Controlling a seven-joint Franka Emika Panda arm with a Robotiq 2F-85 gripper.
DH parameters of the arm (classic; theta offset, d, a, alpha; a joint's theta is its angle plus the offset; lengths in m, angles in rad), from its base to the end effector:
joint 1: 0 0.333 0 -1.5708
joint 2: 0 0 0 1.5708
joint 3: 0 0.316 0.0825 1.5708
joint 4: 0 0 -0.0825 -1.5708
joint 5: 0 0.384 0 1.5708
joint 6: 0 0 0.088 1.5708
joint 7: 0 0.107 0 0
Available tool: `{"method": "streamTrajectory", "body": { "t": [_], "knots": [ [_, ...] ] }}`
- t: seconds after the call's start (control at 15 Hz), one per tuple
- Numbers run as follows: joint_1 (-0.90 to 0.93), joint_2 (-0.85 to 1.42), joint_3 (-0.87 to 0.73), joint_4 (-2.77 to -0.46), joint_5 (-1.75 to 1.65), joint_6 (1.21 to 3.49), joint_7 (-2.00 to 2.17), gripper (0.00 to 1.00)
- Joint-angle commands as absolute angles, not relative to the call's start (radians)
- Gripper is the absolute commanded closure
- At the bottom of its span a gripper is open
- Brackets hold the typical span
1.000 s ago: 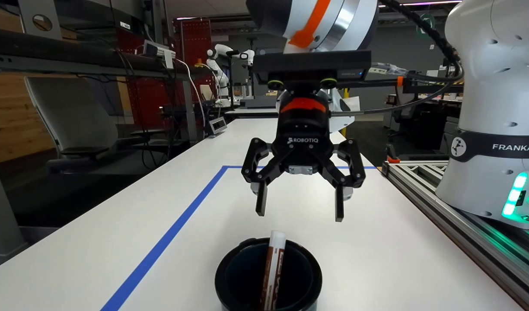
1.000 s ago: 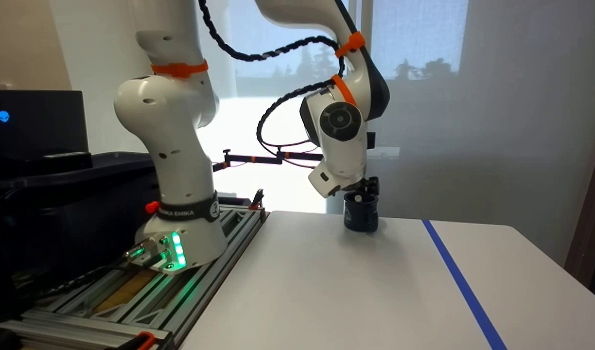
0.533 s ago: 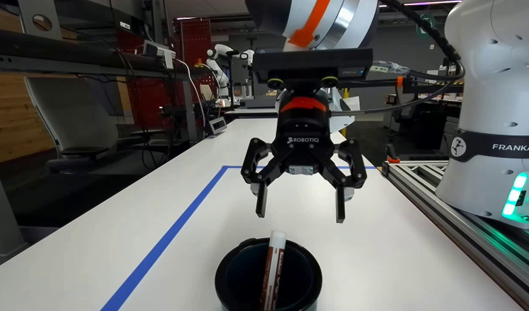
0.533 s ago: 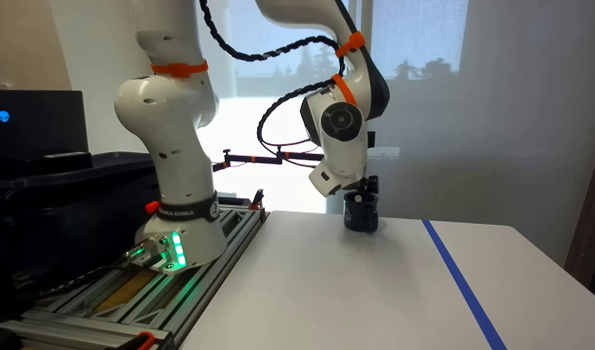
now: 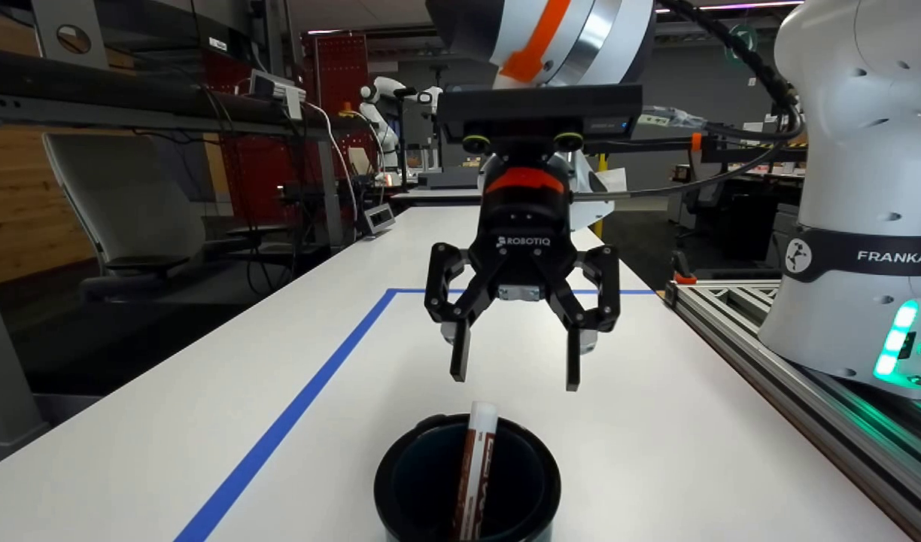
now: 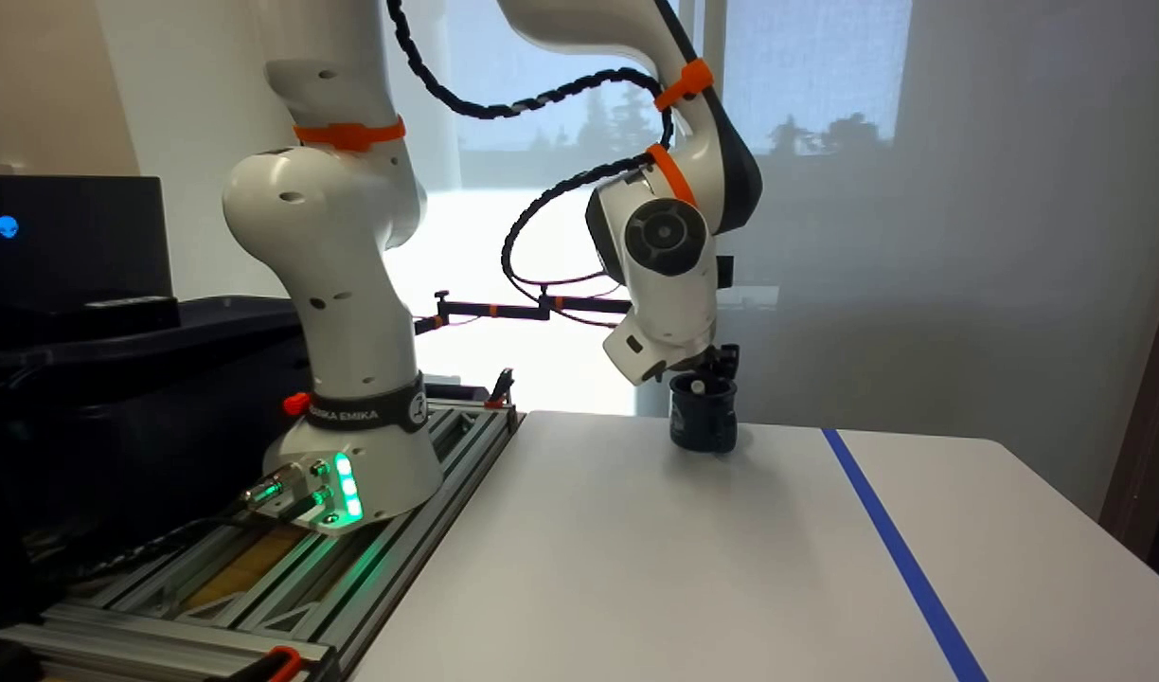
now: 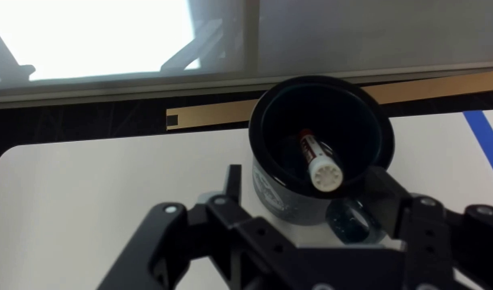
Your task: Remove the marker from the cup and put it on the table
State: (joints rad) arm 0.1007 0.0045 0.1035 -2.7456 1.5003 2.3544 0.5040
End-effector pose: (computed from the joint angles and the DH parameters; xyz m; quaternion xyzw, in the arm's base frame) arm 0.3482 0.0861 0.1974 -0.6246 0.6675 0.2665 0.3057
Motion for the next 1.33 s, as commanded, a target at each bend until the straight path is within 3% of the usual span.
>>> {"method": "streamTrajectory", "body": {
  "t": [0.0, 0.6, 1.0, 1.07, 1.27],
  "knots": [
    [0.104, 0.005, 0.105, -2.739, 1.531, 2.359, 0.483, 0.25],
    [0.109, 0.046, 0.109, -2.715, 1.586, 2.389, 0.427, 0.25],
    [0.115, 0.086, 0.111, -2.695, 1.617, 2.389, 0.385, 0.32],
    [0.116, 0.091, 0.111, -2.691, 1.623, 2.388, 0.379, 0.41],
    [0.116, 0.096, 0.111, -2.684, 1.631, 2.385, 0.372, 0.42]
  ]
}}
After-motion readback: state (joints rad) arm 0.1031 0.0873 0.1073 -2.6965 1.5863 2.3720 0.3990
